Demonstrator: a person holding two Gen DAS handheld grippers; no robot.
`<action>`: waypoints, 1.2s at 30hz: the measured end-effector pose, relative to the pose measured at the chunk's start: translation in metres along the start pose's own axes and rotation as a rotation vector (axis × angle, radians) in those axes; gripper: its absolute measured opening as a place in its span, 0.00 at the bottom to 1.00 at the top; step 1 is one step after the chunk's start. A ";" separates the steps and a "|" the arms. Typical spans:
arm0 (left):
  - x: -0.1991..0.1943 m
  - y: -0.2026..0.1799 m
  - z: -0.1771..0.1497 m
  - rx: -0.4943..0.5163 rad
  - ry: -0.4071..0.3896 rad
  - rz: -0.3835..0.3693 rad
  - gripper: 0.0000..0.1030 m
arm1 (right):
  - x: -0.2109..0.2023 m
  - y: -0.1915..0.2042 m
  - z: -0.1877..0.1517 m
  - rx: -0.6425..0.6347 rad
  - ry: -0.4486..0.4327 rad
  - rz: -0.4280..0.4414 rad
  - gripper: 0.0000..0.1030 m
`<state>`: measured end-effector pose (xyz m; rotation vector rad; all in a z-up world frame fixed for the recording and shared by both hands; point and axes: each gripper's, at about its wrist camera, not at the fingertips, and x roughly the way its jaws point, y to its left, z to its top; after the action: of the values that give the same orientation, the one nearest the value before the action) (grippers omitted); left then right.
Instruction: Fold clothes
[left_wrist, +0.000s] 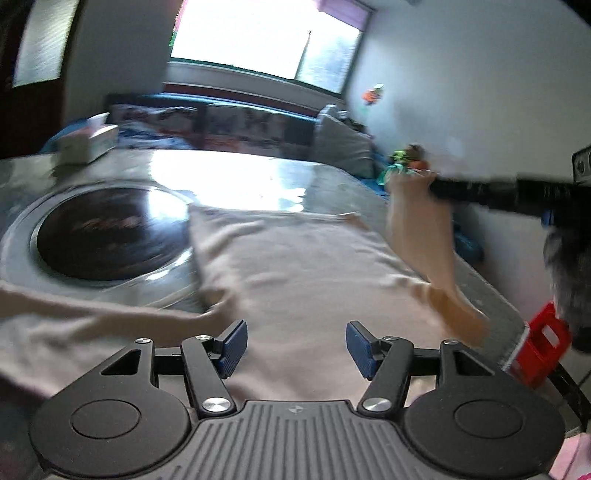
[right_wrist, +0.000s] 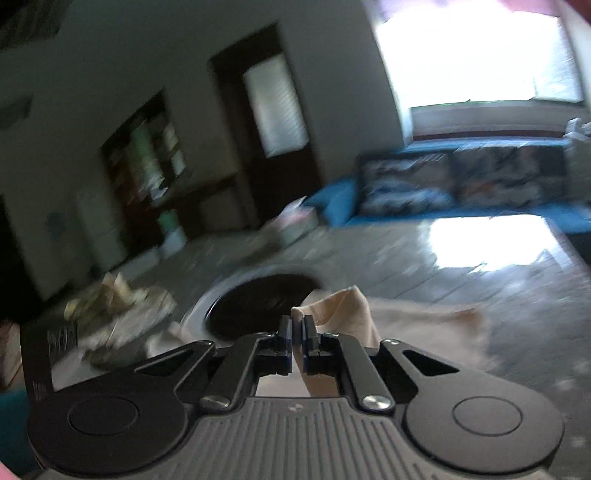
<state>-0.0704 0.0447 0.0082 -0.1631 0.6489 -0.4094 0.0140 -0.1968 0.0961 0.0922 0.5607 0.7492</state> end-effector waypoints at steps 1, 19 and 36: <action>-0.001 0.004 -0.001 -0.013 0.003 0.007 0.61 | 0.013 0.004 -0.004 -0.007 0.035 0.021 0.04; 0.004 0.007 0.006 -0.011 -0.003 -0.003 0.59 | 0.003 -0.012 -0.045 -0.055 0.199 -0.036 0.11; 0.048 -0.014 0.007 0.096 0.081 0.034 0.17 | -0.004 -0.077 -0.069 -0.052 0.225 -0.265 0.12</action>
<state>-0.0355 0.0122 -0.0093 -0.0444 0.7094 -0.4148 0.0236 -0.2641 0.0181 -0.1149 0.7507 0.5179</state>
